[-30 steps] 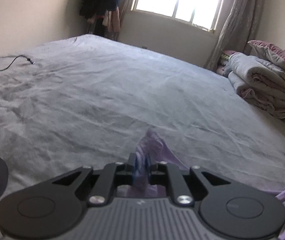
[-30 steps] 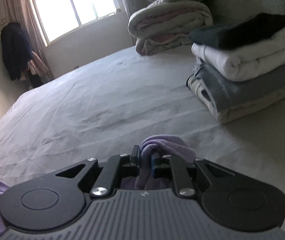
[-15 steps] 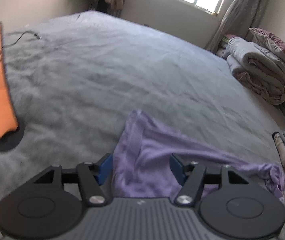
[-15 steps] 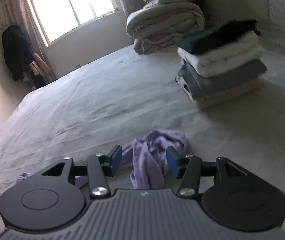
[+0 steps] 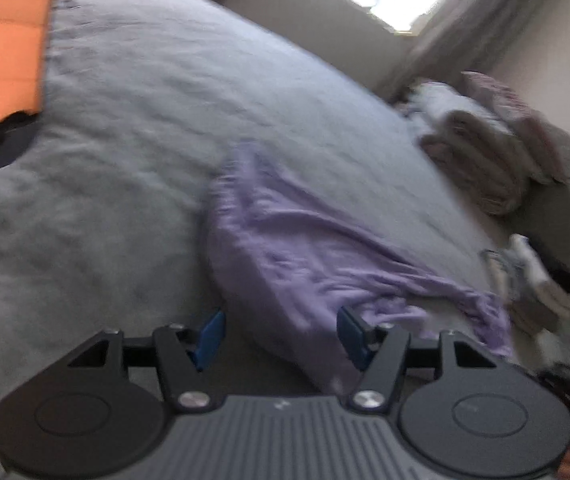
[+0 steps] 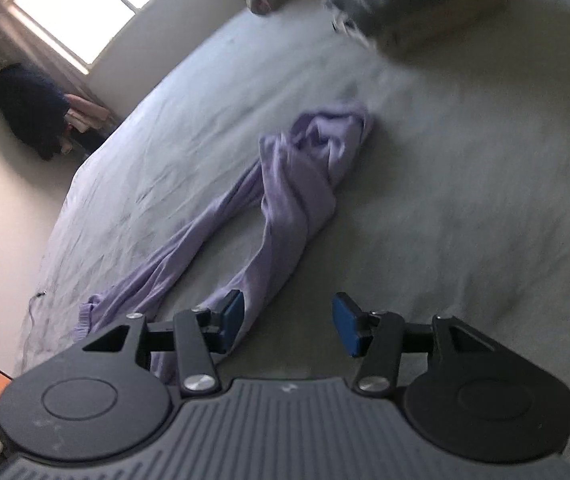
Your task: Fold clothes
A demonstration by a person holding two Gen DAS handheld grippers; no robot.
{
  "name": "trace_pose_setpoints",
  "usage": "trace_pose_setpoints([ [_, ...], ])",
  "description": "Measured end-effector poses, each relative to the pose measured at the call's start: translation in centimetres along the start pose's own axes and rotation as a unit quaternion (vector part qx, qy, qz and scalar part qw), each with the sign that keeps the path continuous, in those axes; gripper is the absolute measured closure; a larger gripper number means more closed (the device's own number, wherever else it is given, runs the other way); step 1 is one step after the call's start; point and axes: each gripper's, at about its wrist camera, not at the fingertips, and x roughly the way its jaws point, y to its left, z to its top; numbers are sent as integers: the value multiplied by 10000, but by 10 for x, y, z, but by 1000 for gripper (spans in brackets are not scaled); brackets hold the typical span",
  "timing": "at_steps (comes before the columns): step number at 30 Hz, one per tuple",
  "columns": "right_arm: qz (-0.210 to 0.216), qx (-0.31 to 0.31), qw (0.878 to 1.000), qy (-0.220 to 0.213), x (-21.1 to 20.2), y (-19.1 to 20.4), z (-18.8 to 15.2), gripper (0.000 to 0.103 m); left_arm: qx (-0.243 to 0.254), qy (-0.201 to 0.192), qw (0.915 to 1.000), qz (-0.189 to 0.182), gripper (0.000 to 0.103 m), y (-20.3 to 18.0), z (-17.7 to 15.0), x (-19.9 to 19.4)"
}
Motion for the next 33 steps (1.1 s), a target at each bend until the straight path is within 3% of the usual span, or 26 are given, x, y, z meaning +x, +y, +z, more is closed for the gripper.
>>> trace_pose_setpoints([
  [3, 383, 434, 9981, 189, 10, -1, 0, 50, 88, 25, 9999, -121, 51, -4, 1, 6],
  [6, 380, 379, 9985, 53, 19, 3, 0, 50, 41, 122, 9999, -102, 63, -6, 0, 16],
  [8, 367, 287, 9989, -52, 26, 5, 0, 58, 85, 84, 9999, -37, 68, -7, -3, 17],
  [10, 300, 24, 9995, -87, 32, 10, 2, 90, 88, 55, 9999, 33, 79, -4, -5, 13],
  [11, 258, -92, 9996, -88, 34, 12, 3, 94, 42, 36, 10000, 21, 81, -2, -5, 11],
  [15, 247, -370, 9986, -300, 25, 19, 6, 96, -224, -102, 9997, -66, 91, 11, -1, -3],
  [21, 198, -850, 9888, -1207, -22, 25, 11, 96, -311, -382, 9987, -153, 93, 24, 4, -31],
  [24, 138, -876, 9856, -1441, -42, 16, 14, 96, -420, -432, 9980, -178, 94, 32, 4, -41],
  [28, 27, -726, 9870, -1433, -54, 0, 21, 96, -556, -330, 9977, -200, 96, 41, 1, -47],
  [33, -293, -734, 9908, -1097, -53, -16, 17, 96, -325, 111, 9994, 43, 103, 50, -9, -43],
])
